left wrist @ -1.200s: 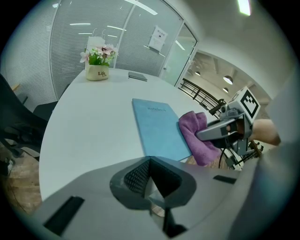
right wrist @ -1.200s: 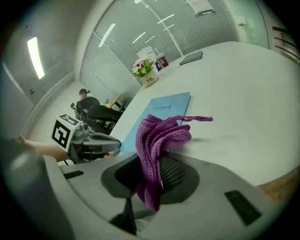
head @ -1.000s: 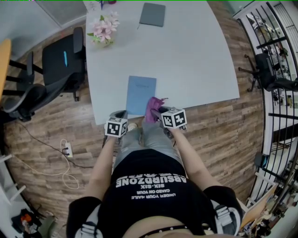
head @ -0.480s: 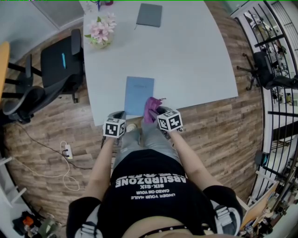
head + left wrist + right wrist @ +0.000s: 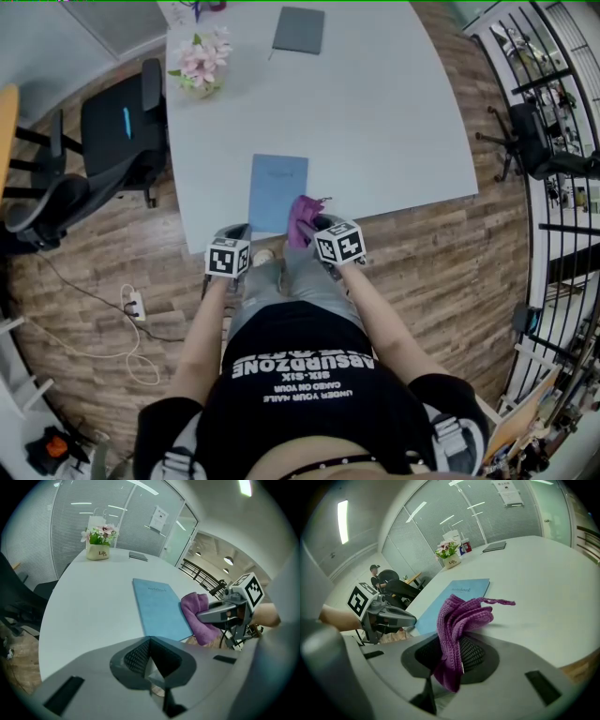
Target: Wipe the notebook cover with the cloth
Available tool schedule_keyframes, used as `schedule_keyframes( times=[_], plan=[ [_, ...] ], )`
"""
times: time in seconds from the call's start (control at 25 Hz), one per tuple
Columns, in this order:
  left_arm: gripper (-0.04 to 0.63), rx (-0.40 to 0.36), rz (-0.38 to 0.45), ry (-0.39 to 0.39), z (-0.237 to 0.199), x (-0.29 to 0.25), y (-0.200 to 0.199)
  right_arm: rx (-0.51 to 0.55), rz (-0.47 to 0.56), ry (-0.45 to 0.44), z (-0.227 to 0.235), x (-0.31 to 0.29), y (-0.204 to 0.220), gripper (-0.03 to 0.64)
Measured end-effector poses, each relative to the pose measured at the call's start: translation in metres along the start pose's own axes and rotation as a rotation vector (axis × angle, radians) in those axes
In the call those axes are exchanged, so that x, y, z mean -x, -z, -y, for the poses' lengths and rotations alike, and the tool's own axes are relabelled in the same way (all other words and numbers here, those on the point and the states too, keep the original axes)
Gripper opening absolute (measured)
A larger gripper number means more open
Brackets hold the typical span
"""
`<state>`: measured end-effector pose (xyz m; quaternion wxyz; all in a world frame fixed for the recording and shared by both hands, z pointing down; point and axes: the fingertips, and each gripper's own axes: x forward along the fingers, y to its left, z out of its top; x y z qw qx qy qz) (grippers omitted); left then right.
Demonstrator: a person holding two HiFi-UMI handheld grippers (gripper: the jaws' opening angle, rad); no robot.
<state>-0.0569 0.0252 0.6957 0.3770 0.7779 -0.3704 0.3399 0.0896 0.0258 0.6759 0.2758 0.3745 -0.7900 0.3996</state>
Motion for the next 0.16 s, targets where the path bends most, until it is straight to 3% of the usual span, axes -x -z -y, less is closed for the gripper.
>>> schedule_keyframes(
  times=[0.16],
  plan=[
    [0.015,0.008,0.004,0.004,-0.0004,0.0005,-0.0002,-0.008,0.000,-0.007,-0.0003,-0.0011,-0.0007,0.103]
  ],
)
